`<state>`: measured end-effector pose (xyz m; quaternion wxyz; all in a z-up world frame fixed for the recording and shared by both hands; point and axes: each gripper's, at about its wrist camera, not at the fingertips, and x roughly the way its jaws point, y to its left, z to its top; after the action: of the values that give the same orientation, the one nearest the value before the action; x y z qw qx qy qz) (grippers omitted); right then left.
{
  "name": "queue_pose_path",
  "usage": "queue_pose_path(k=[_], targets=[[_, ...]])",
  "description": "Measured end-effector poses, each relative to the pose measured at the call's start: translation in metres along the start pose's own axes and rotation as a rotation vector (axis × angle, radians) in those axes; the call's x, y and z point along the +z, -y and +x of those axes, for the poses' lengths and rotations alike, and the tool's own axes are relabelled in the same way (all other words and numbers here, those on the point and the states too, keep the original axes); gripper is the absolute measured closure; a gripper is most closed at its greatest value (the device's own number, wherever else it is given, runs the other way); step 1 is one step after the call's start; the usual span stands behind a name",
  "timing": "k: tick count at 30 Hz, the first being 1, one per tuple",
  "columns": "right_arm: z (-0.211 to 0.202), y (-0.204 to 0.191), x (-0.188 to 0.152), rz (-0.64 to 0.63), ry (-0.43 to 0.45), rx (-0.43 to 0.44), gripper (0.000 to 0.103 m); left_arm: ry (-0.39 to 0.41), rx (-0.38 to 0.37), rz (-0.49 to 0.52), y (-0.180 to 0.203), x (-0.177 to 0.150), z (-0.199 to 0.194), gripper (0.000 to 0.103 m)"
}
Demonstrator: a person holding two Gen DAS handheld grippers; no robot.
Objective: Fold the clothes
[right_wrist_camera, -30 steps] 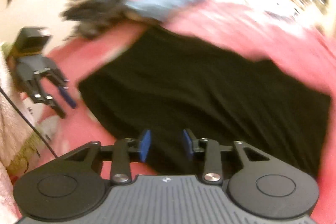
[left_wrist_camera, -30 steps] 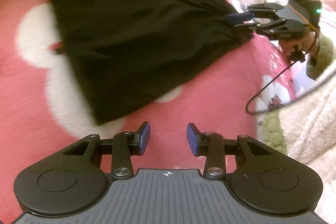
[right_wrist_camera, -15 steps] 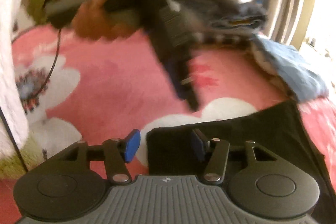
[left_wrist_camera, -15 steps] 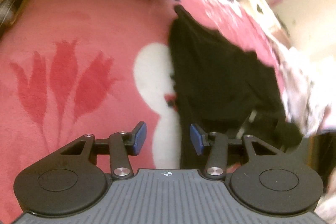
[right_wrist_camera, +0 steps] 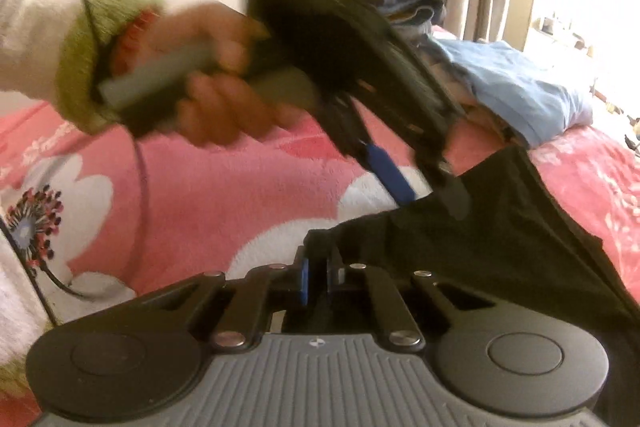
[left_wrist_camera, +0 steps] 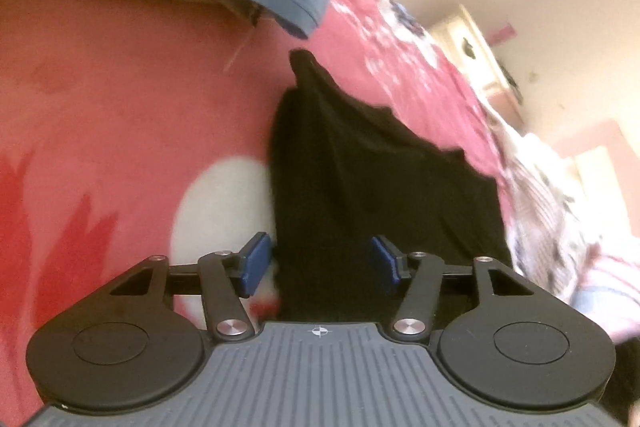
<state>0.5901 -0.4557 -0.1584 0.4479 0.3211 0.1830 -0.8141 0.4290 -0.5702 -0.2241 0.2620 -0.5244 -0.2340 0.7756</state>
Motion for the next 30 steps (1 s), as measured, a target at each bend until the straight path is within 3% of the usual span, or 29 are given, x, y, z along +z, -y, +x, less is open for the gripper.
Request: queue_pose_path(k=[7, 10, 12, 14, 17, 23, 30], targets=[[-0.014, 0.005, 0.001, 0.034, 0.036, 0.006, 0.095, 0.048, 0.050, 0.040, 0.010, 0.028, 0.025, 0.047], [-0.022, 0.007, 0.000, 0.046, 0.051, 0.008, 0.095, 0.070, 0.073, 0.039, 0.014, 0.039, 0.035, 0.051], [-0.028, 0.008, -0.001, 0.054, 0.063, 0.005, 0.095, 0.100, 0.095, 0.043, 0.019, 0.044, 0.039, 0.068], [-0.035, 0.011, -0.002, 0.071, 0.076, -0.005, 0.095, 0.123, 0.098, 0.019, 0.021, 0.048, 0.041, 0.094], [-0.049, 0.020, -0.006, 0.116, 0.097, -0.030, 0.095, 0.159, 0.085, -0.012, 0.033, 0.050, 0.043, 0.096], [-0.092, 0.046, -0.029, 0.274, 0.139, -0.105, 0.095, 0.161, 0.080, 0.051, 0.089, 0.053, 0.050, 0.097], [-0.151, 0.084, -0.083, 0.585, 0.213, -0.254, 0.095, 0.036, 0.137, 0.218, 0.194, 0.058, 0.107, 0.097]])
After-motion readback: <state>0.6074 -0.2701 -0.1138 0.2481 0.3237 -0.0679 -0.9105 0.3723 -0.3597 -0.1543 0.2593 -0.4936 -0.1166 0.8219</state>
